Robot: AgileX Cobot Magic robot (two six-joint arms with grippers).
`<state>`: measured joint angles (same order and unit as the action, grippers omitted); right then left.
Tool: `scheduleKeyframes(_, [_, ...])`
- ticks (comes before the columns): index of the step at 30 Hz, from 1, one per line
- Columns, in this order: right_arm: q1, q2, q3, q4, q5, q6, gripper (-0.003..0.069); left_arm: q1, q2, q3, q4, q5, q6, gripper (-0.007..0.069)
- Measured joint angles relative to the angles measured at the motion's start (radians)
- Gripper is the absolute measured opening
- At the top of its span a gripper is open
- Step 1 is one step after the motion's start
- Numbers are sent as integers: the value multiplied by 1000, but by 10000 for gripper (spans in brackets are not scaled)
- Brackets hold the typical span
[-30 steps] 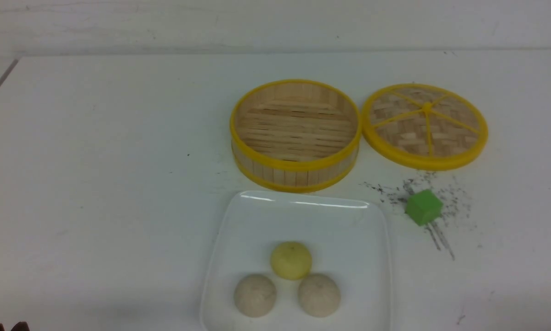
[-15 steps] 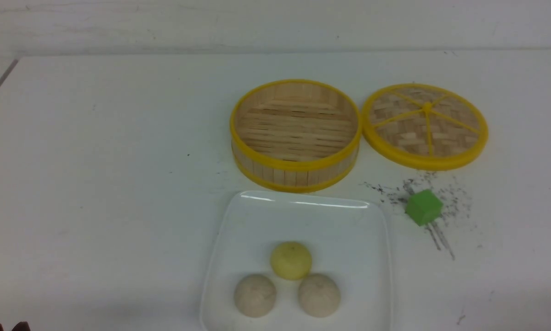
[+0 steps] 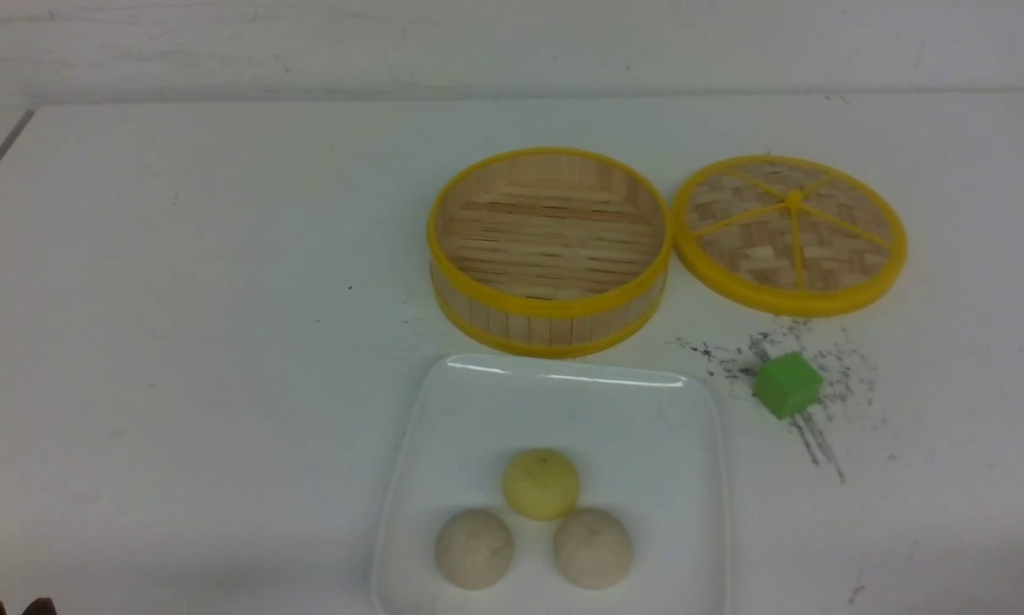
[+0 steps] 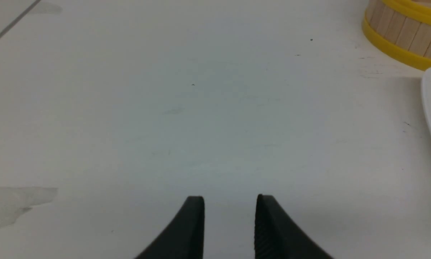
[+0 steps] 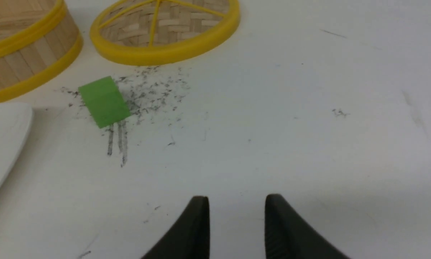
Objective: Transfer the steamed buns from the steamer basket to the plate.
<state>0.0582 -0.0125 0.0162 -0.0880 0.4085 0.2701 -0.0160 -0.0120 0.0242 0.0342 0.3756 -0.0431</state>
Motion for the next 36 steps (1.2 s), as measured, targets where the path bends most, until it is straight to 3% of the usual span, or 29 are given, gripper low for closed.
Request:
scheduleKeyframes(7, [0, 0, 0, 54, 0, -110, 240, 0, 0, 0, 0, 0, 0, 236])
scheduleKeyframes(36, [0, 0, 0, 53, -1, -169, 240, 0, 0, 0, 0, 0, 0, 238])
